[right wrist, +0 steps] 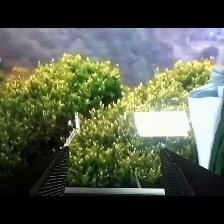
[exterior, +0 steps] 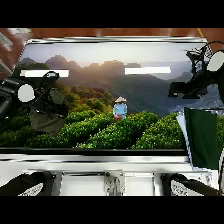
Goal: Fold the shirts.
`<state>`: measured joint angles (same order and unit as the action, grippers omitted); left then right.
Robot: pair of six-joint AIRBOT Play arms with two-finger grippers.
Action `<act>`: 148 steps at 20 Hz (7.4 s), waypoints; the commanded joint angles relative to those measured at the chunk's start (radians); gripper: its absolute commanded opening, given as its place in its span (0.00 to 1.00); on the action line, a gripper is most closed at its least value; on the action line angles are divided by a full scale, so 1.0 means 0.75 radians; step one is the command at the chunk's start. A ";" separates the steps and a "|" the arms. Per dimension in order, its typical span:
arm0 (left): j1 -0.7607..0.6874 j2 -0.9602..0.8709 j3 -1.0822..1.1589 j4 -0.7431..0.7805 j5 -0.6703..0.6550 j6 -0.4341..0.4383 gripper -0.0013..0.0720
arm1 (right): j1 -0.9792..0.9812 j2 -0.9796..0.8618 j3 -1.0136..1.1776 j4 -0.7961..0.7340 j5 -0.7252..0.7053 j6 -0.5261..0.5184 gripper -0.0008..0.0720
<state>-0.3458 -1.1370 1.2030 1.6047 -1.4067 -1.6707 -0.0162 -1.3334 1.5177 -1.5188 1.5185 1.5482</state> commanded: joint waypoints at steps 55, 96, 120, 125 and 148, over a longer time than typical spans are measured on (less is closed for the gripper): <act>0.322 0.033 0.298 -0.328 0.538 0.046 0.07 | 0.001 0.051 0.052 0.104 -0.084 -0.107 0.94; -0.132 -0.276 -0.855 -1.583 0.899 0.370 0.97 | -0.541 0.283 -0.974 0.560 -0.092 -0.394 0.94; -0.086 -0.343 -0.595 -1.541 0.692 0.482 0.06 | 0.047 0.066 -1.335 0.811 -0.599 -0.300 0.37; 0.075 -0.119 -0.568 -1.409 0.768 0.478 0.06 | 0.049 0.232 -1.095 0.499 -0.461 -0.302 0.09; 0.546 0.776 0.117 -0.088 0.171 -0.015 0.06 | 0.049 0.918 -0.153 0.118 0.072 -0.088 0.09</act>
<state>0.0494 -0.5335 1.3426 1.1713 -0.9493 -1.5410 0.0200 -0.6376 1.4971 -1.4792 1.3777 1.3914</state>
